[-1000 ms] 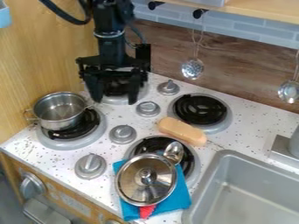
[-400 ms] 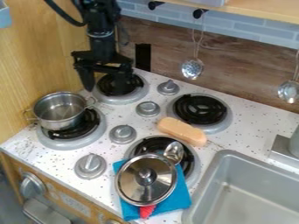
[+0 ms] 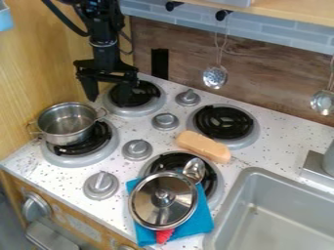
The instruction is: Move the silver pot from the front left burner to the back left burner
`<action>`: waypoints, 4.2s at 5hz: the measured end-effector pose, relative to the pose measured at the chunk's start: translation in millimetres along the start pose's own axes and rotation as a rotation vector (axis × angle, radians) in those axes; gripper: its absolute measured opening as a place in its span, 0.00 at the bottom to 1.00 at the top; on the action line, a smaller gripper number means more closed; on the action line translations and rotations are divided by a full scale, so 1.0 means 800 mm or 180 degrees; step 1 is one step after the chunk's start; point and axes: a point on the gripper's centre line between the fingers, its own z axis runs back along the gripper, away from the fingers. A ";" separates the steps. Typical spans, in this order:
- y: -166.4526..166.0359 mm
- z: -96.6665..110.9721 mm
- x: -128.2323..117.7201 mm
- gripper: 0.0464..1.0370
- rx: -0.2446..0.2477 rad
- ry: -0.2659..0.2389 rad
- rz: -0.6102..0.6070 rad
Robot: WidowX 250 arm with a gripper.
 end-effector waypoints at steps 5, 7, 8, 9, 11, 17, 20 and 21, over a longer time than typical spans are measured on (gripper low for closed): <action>0.026 -0.040 -0.012 0.97 0.0270 0.0158 0.0000; 0.031 -0.064 -0.017 0.92 0.0368 0.0330 0.0061; 0.032 -0.071 -0.015 0.64 0.0412 0.0392 0.0159; 0.034 -0.071 -0.013 0.34 0.0441 0.0381 0.0266; 0.040 -0.070 -0.011 0.05 0.0544 0.0349 0.0279; -0.035 -0.057 0.013 0.04 0.0005 0.0273 -0.1351; -0.064 -0.067 0.037 0.04 0.0241 -0.0287 -0.2812; -0.066 -0.061 0.049 0.04 0.0274 -0.0374 -0.2946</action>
